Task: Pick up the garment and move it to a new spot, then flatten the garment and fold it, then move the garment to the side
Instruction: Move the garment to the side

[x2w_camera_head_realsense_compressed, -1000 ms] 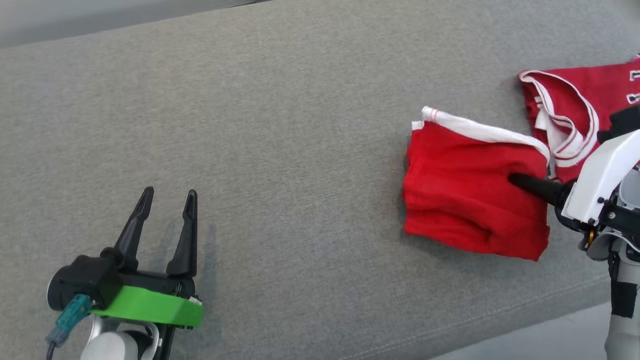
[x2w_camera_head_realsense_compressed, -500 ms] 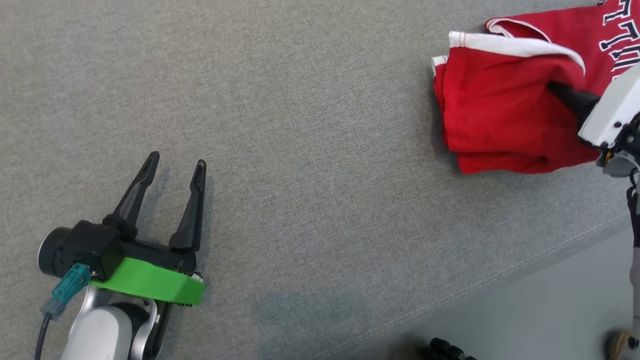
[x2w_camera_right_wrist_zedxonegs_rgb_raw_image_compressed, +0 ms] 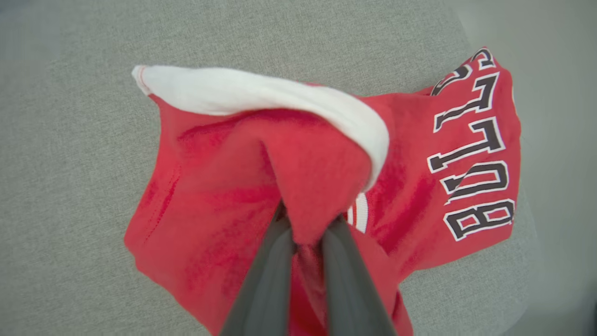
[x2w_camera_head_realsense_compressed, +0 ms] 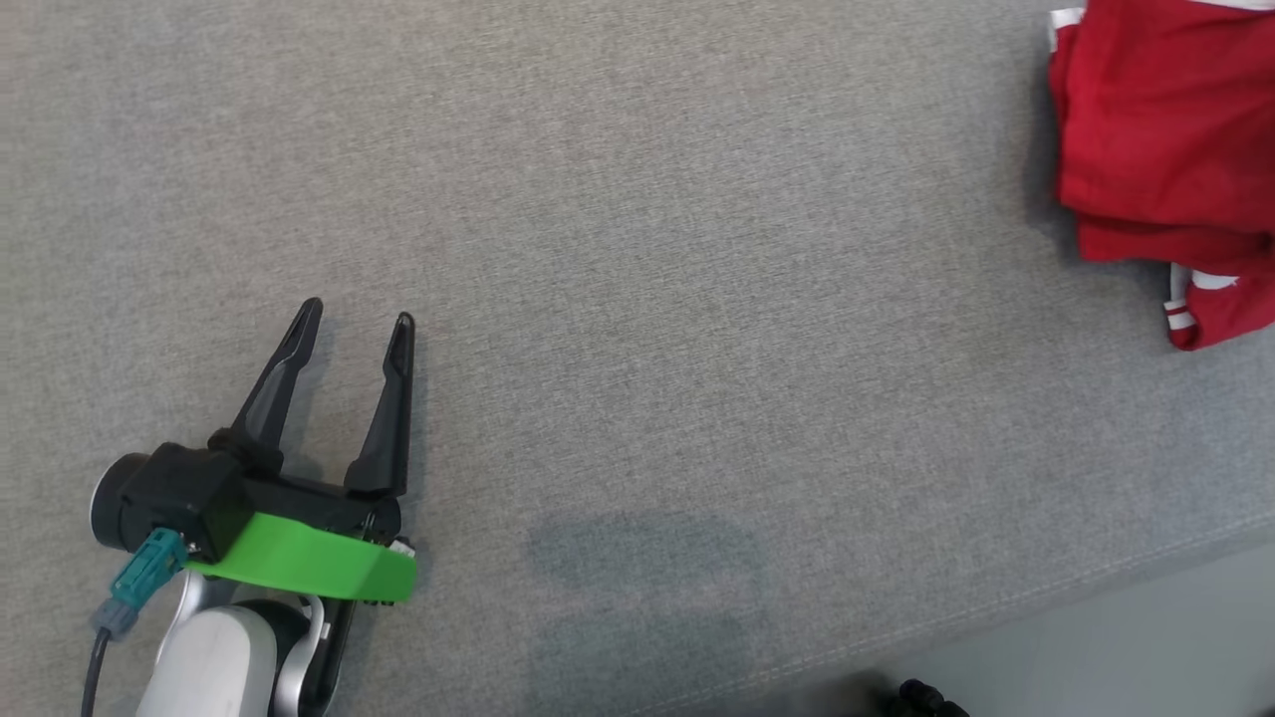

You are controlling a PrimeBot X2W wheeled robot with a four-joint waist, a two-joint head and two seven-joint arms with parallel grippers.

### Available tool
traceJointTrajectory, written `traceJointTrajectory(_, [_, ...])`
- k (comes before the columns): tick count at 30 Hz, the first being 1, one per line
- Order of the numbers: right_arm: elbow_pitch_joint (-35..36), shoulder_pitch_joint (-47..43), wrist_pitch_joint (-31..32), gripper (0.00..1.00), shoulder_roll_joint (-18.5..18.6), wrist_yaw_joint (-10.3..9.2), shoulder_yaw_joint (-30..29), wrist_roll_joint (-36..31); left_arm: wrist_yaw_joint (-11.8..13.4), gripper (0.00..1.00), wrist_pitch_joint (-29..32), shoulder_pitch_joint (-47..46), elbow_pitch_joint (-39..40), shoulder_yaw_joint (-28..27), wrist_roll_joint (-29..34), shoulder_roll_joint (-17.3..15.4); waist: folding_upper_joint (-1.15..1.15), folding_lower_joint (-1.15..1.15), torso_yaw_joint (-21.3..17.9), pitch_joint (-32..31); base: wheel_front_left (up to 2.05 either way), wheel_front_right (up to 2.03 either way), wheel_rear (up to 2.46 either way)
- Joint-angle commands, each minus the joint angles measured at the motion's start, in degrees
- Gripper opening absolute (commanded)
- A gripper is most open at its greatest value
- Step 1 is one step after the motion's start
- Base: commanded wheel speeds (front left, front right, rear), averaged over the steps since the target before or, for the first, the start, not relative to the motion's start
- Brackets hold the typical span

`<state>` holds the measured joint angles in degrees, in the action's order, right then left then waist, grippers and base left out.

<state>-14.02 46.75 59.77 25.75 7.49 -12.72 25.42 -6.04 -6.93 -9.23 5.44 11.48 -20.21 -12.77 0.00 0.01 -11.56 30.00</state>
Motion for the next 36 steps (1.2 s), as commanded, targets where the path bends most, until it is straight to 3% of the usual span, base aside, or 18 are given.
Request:
traceJointTrajectory(1, [-0.2, 0.54, 0.82, 0.0, 0.75, 0.0, -0.61, -0.58, 0.16, 1.0, -0.36, -1.14, -0.11, 0.16, -0.31, 0.2, 0.0, -0.01, 0.97, 0.41, 0.0, 0.0, 0.0])
traceJointTrajectory(6, [0.45, -0.38, 3.33, 0.0, 3.13, 0.0, -2.47, -3.42, 0.12, 1.0, -0.85, -1.63, -0.79, 0.66, -0.34, 0.46, 0.0, -0.01, 1.65, 0.68, 0.0, 0.0, 0.0])
traceJointTrajectory(16, [-2.3, -5.81, -3.73, 0.0, 6.7, -0.01, -1.55, -10.58, 0.08, 1.0, -1.71, -2.63, -2.07, 1.71, -0.73, 0.95, 0.0, -0.01, 3.47, 1.02, 0.0, 0.0, 0.0])
traceJointTrajectory(17, [-2.41, -6.4, -5.33, 0.18, 6.74, -0.01, -1.19, -11.2, 0.2, 1.0, -1.68, -2.64, -2.13, 1.69, -0.81, 0.93, 0.0, -0.01, 3.63, 1.02, 0.0, 0.0, 0.0])
traceJointTrajectory(18, [-2.35, -6.68, -7.24, 0.84, 6.75, -0.01, -1.18, -12.28, 0.28, 1.0, -1.74, -2.66, -2.21, 1.64, -0.79, 0.84, 0.0, -0.01, 3.77, 1.04, 0.0, 0.0, 0.0])
traceJointTrajectory(19, [-2.46, -7.16, -9.24, 1.0, 6.53, -0.01, -1.23, -13.61, 0.28, 1.0, -1.83, -2.68, -2.3, 1.62, -0.84, 0.73, 0.0, -0.01, 3.9, 1.06, 0.0, 0.0, 0.0])
traceJointTrajectory(23, [-4.46, -8.08, -16.53, 1.0, 4.97, -0.01, -1.89, -17.38, 0.32, 1.0, -1.81, -2.81, -2.52, 1.73, -0.98, 0.47, 0.0, -0.01, 4.33, 0.99, 0.0, 0.0, 0.0])
traceJointTrajectory(29, [-8.27, -8.92, -21.35, 1.0, 4.25, -0.01, -2.14, -21.24, 0.65, 1.0, -1.84, -2.49, -2.37, 1.88, -1.25, 0.39, 0.0, -0.01, 4.55, 0.6, 0.0, 0.0, 0.0])
traceJointTrajectory(36, [-8.5, -8.53, -32.24, 1.0, 3.52, -0.01, -3.04, -18.59, 1.01, 1.0, -3.01, -0.7, -3.61, 2.16, -1.84, 1.02, 0.0, -0.01, 4.81, -3.45, 0.0, 0.0, 0.0])
